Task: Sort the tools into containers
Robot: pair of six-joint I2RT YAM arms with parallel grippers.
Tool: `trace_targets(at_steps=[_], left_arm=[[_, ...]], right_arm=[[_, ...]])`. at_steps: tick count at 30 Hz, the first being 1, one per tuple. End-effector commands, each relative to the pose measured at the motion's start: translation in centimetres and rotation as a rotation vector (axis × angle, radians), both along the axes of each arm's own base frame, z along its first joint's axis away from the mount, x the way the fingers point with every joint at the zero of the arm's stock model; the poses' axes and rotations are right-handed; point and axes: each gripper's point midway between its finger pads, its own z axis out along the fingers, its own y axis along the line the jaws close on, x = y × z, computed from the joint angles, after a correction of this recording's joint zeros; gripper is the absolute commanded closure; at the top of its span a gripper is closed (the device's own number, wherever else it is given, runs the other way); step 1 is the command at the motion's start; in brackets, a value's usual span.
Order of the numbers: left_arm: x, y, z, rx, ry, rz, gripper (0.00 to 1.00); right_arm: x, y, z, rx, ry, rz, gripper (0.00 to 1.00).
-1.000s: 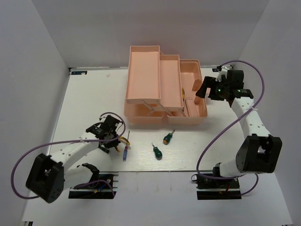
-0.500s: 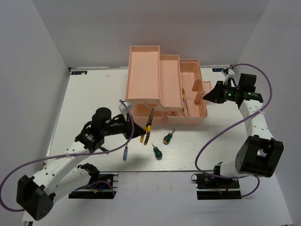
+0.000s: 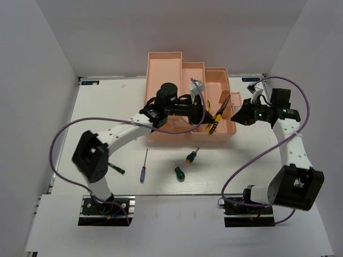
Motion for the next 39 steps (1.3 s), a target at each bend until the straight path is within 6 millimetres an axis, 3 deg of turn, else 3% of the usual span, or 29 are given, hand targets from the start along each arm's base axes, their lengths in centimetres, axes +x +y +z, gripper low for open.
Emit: trace_targets(at_steps=[1, 2, 3, 5, 6, 11, 13, 14, 15, 16, 21, 24, 35, 36, 37, 39], left_arm=[[3.9, -2.7, 1.6, -0.053, -0.011, 0.111, 1.00], [5.0, -4.0, 0.9, -0.043, 0.006, 0.134, 1.00], [6.8, -4.4, 0.4, -0.030, 0.012, 0.213, 1.00], [8.3, -5.0, 0.5, -0.039, 0.042, 0.270, 1.00], [9.5, -5.5, -0.6, -0.025, 0.060, 0.338, 1.00], [12.3, -6.6, -2.2, -0.041, 0.134, 0.436, 1.00], [12.6, -7.4, -2.2, -0.048, 0.130, 0.442, 1.00], [12.9, -7.9, -3.5, -0.022, 0.144, 0.463, 1.00], [13.3, -8.1, -2.9, -0.030, 0.139, 0.474, 1.00], [13.5, -8.4, -3.2, -0.022, 0.143, 0.474, 0.89], [14.5, -9.3, -4.7, 0.034, 0.136, 0.507, 0.69], [14.3, -9.4, -5.2, 0.057, 0.122, 0.512, 0.67], [16.0, -8.9, -3.8, 0.096, 0.055, 0.586, 0.66], [15.8, -8.9, -3.8, 0.098, 0.046, 0.571, 0.59], [14.8, -9.4, -2.5, 0.080, 0.021, 0.535, 0.56], [13.4, -9.7, -0.7, 0.062, -0.016, 0.484, 0.52]], right_arm=[[1.5, -3.8, 0.1, -0.176, -0.079, -0.219, 0.90], [1.9, -4.6, 0.5, -0.211, -0.104, -0.263, 0.90], [1.7, -5.3, -0.1, -0.236, -0.096, -0.300, 0.90], [1.5, -6.1, -0.1, -0.251, -0.082, -0.360, 0.91], [1.5, -6.4, -0.4, -0.264, -0.077, -0.380, 0.91], [1.2, -6.3, -0.4, -0.229, -0.067, -0.405, 0.91], [1.1, -5.9, -0.5, -0.210, -0.054, -0.387, 0.87], [1.0, -5.8, -0.6, -0.207, -0.047, -0.385, 0.82], [0.9, -5.7, -0.6, -0.200, -0.046, -0.379, 0.80], [0.8, -5.5, -0.7, -0.193, -0.042, -0.373, 0.78], [0.6, -4.9, -0.8, -0.173, -0.041, -0.342, 0.71], [0.5, -4.8, -1.2, -0.168, -0.024, -0.326, 0.70], [0.5, -4.9, -1.6, -0.178, -0.007, -0.327, 0.67], [0.3, -4.6, -1.6, -0.164, -0.002, -0.315, 0.67], [0.2, -4.3, -1.5, -0.158, -0.011, -0.293, 0.60], [-1.0, -1.9, -0.6, -0.064, -0.035, -0.148, 0.56]])
